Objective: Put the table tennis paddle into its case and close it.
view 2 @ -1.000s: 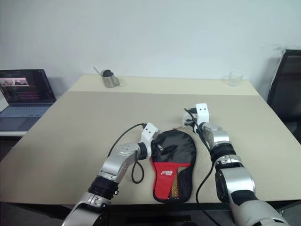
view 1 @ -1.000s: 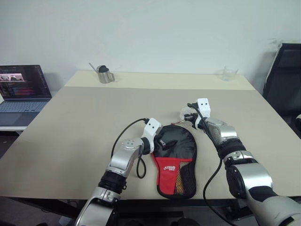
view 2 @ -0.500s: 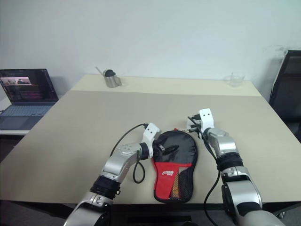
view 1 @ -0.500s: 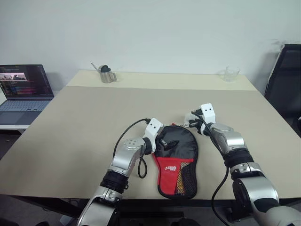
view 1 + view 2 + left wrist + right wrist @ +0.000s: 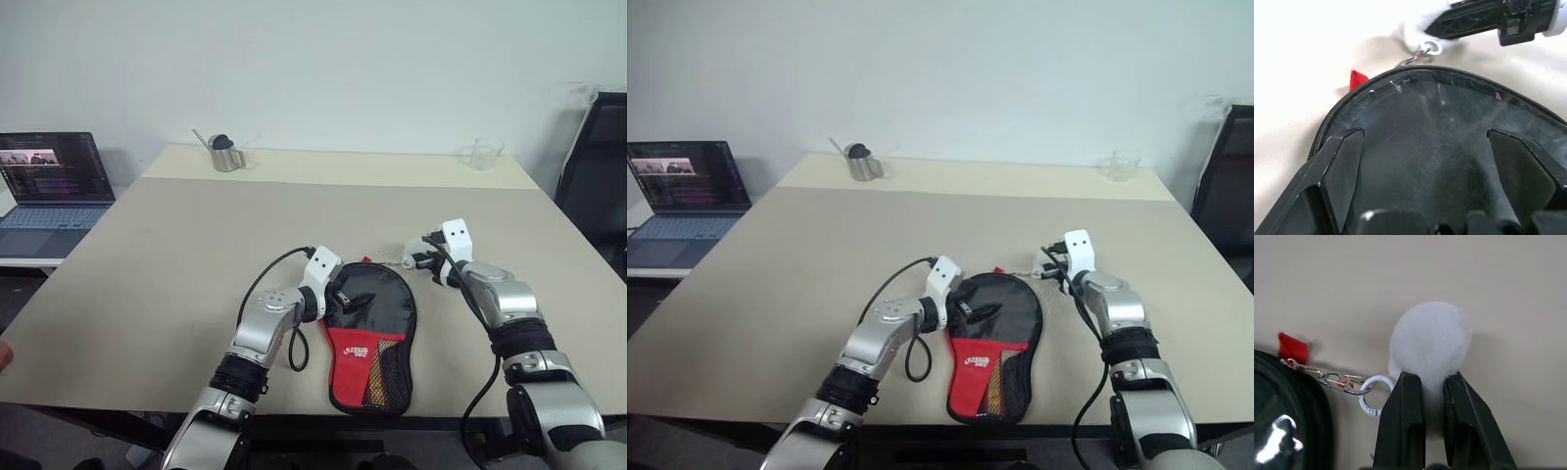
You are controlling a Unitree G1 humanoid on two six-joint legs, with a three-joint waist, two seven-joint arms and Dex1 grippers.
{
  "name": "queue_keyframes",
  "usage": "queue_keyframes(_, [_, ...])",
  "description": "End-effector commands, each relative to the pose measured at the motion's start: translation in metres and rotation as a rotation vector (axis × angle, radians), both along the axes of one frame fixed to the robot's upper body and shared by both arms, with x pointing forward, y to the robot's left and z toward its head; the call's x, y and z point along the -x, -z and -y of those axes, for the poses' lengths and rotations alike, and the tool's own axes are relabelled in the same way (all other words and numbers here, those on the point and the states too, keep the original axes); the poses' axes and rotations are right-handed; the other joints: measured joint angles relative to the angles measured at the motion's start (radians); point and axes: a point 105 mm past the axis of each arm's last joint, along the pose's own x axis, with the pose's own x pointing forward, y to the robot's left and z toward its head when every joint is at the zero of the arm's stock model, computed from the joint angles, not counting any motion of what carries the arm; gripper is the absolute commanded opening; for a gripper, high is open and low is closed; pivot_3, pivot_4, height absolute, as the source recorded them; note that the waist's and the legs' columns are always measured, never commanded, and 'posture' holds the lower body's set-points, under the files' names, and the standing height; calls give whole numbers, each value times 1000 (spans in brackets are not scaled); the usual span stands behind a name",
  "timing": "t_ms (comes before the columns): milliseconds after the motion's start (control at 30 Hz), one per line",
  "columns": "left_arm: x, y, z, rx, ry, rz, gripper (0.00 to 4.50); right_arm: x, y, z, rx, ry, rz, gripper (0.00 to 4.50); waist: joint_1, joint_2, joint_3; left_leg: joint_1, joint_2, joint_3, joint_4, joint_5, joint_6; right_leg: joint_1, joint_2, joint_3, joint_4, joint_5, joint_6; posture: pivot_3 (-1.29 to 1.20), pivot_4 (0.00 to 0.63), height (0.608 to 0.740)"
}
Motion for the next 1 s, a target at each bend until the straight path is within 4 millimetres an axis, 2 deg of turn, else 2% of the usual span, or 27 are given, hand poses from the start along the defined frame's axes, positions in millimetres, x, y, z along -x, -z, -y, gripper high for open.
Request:
queue_keyframes(33, [1, -1, 3, -16, 16, 14, 4419, 1, -17, 18, 3, 46, 55, 96, 0, 0, 0, 0, 0, 0, 0, 0, 0, 0, 0, 0, 0, 0, 0, 0, 150, 740])
queue_keyframes(433, [1, 0, 2, -25, 18, 12, 4419, 8, -20, 31, 51, 27, 65, 96, 0, 0, 0, 0, 0, 0, 0, 0, 0, 0, 0, 0, 0, 0, 0, 0, 150, 740])
queue_keyframes(667, [2, 1, 2, -27, 19, 10, 4419, 28, -21, 42, 141, -114, 57, 96, 2, 1, 0, 0, -1, 0, 0, 0, 0, 0, 0, 0, -1, 0, 0, 0, 150, 740])
queue_keyframes(833, [3, 2, 3, -29, 23, 8, 4419, 44, -17, 36, 203, -217, 59, 96, 1, 1, -1, 0, 0, 0, 0, 0, 0, 0, 0, 0, -1, 0, 0, 0, 150, 740])
queue_keyframes(1000, [3, 2, 3, -34, 25, 9, 4419, 61, -11, 22, 250, -342, 57, 96, 1, 1, -1, 0, 0, 0, 0, 0, 0, 0, 1, 0, -1, 0, 0, 0, 150, 740])
